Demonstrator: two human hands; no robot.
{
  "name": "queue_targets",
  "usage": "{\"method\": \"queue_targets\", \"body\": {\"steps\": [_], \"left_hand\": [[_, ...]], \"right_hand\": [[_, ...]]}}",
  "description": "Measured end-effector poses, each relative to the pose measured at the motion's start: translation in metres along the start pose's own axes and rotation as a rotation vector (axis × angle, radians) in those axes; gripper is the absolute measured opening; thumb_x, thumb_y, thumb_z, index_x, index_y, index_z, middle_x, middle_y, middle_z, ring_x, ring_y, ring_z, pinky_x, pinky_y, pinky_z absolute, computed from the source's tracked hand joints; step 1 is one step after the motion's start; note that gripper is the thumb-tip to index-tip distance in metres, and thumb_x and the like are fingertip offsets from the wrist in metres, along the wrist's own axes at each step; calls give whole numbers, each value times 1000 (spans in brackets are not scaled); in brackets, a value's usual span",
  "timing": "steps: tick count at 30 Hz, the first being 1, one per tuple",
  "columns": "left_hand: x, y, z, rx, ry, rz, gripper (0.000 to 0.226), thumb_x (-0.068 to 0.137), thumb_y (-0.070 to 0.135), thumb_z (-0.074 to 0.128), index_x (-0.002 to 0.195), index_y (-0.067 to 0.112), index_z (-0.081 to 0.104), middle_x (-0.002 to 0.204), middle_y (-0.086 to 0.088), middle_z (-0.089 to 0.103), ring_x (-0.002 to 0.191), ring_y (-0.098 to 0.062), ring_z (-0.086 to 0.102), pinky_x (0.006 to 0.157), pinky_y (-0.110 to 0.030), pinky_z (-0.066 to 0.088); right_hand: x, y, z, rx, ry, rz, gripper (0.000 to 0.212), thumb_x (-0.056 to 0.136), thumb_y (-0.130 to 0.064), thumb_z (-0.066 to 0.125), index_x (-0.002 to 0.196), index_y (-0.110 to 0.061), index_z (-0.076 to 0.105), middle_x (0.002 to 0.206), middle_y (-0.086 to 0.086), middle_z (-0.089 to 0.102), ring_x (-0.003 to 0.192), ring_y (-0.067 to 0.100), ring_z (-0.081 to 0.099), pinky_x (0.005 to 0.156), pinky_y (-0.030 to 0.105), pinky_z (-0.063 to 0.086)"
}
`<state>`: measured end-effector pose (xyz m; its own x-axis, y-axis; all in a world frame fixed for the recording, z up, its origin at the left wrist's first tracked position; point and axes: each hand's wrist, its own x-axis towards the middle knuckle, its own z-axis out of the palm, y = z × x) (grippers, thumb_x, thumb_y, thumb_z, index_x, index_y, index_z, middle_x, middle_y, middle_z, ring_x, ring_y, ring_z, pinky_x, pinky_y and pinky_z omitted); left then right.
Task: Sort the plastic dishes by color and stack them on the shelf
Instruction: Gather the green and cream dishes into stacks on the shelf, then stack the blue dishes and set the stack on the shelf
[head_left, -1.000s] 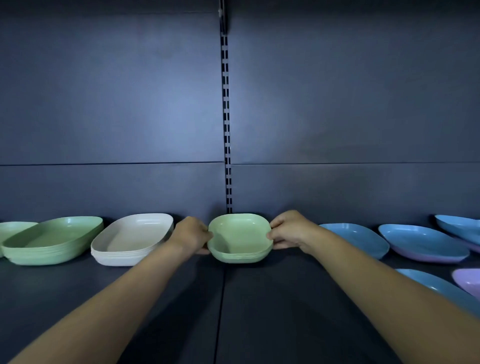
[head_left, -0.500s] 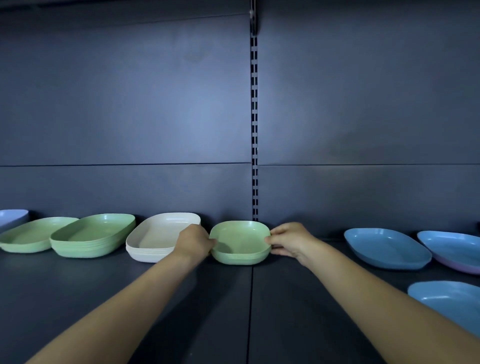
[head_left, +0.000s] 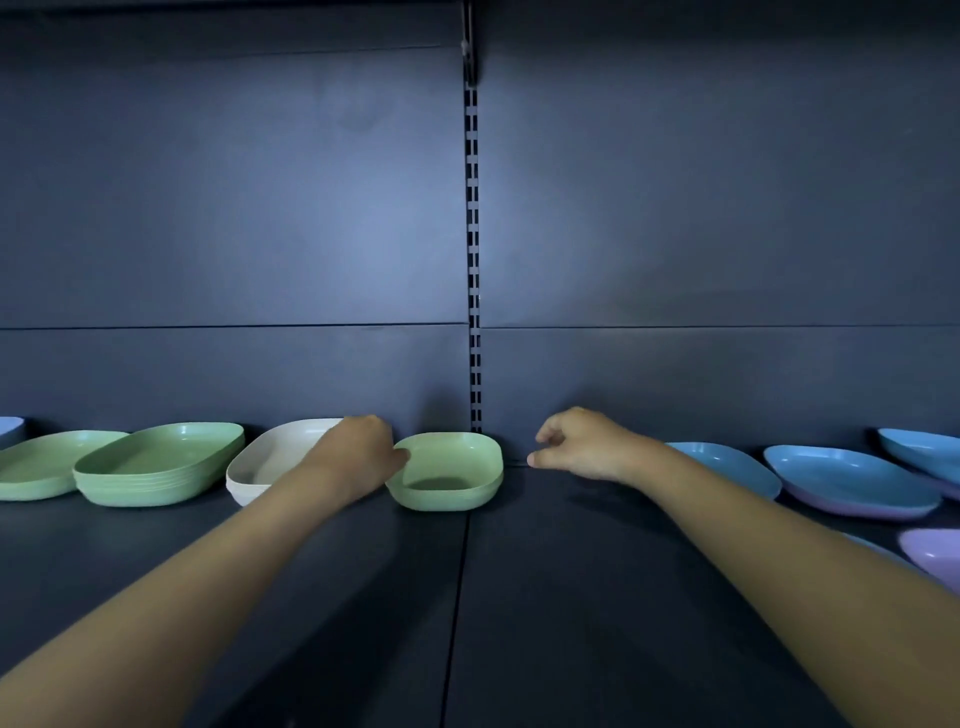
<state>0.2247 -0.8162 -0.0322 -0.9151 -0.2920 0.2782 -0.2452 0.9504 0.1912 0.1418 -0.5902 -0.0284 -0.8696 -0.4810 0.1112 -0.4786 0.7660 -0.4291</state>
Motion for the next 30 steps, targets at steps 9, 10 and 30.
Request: {"method": "queue_targets", "body": {"steps": [9, 10, 30], "left_hand": [[-59, 67, -55, 169, 23, 66, 39, 94, 38, 37, 63, 16, 36, 94, -12, 57, 86, -27, 48, 75, -32, 41], [-69, 78, -61, 181, 27, 82, 39, 95, 40, 36, 65, 15, 38, 98, -13, 58, 86, -27, 47, 77, -32, 42], [-251, 277, -76, 262, -21, 233, 44, 98, 43, 30, 117, 10, 53, 123, -11, 53, 114, -29, 49, 87, -35, 41]], "right_hand": [[-92, 16, -75, -597, -22, -56, 50, 90, -42, 53, 128, -9, 52, 128, 10, 55, 116, 30, 53, 97, 41, 46], [-107, 19, -83, -614, -15, -41, 51, 90, -43, 52, 129, -9, 51, 129, 9, 55, 116, 30, 52, 96, 41, 46], [-340, 135, -169, -579, 31, 135, 31, 88, -46, 48, 83, -16, 51, 93, 3, 56, 86, 25, 54, 69, 30, 40]]}}
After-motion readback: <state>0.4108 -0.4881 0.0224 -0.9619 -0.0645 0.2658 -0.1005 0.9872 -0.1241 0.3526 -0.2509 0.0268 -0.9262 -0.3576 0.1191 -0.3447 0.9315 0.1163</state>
